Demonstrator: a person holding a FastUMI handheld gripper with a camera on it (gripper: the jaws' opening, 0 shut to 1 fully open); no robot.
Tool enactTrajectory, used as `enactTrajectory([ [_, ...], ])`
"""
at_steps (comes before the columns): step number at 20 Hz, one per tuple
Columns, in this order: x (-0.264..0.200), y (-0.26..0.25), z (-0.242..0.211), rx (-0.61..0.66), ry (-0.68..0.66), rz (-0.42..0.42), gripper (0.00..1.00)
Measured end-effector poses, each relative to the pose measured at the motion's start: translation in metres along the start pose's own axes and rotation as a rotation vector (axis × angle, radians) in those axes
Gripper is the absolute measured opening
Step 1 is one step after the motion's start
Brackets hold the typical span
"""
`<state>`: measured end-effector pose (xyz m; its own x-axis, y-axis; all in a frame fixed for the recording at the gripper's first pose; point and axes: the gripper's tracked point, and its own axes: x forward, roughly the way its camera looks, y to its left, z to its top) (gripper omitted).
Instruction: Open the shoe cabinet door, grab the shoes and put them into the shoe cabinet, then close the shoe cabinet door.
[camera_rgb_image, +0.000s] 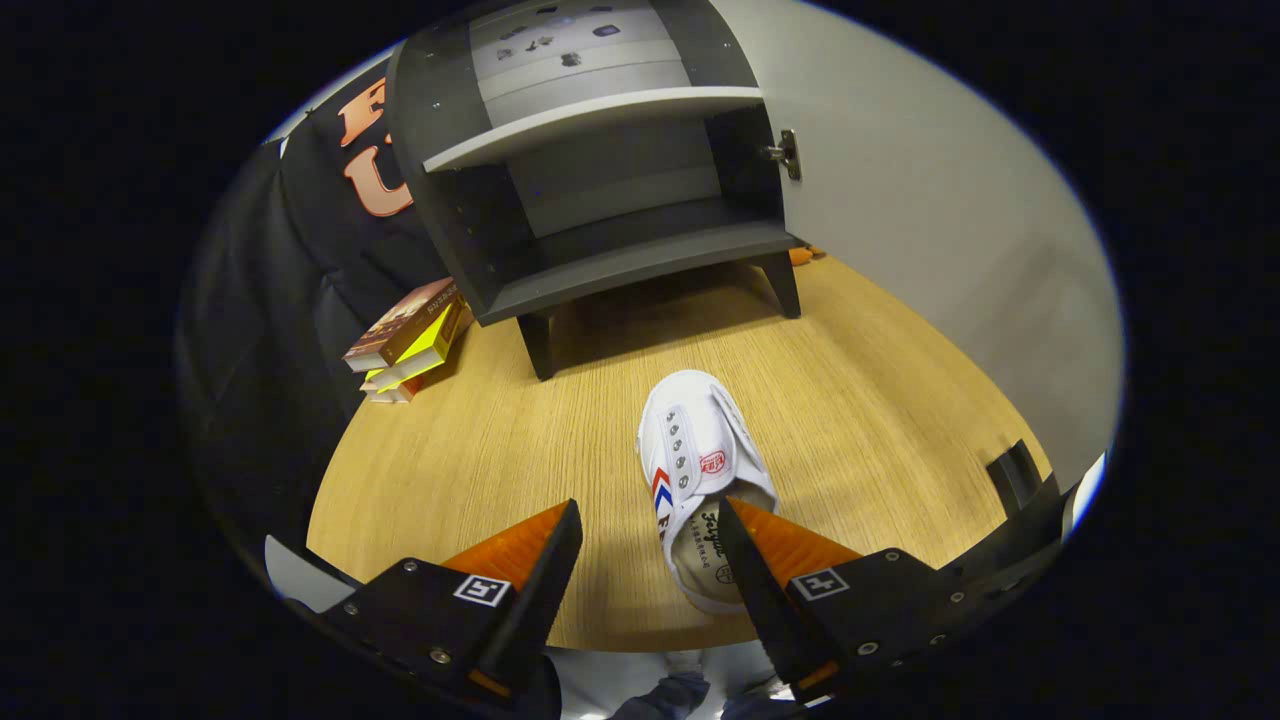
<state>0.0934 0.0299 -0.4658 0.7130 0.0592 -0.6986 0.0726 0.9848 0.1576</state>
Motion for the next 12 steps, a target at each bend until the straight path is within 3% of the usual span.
enactTrajectory([
  [12, 0.037, -0.006, -0.024, 0.007, 0.122, -0.001, 0.62],
])
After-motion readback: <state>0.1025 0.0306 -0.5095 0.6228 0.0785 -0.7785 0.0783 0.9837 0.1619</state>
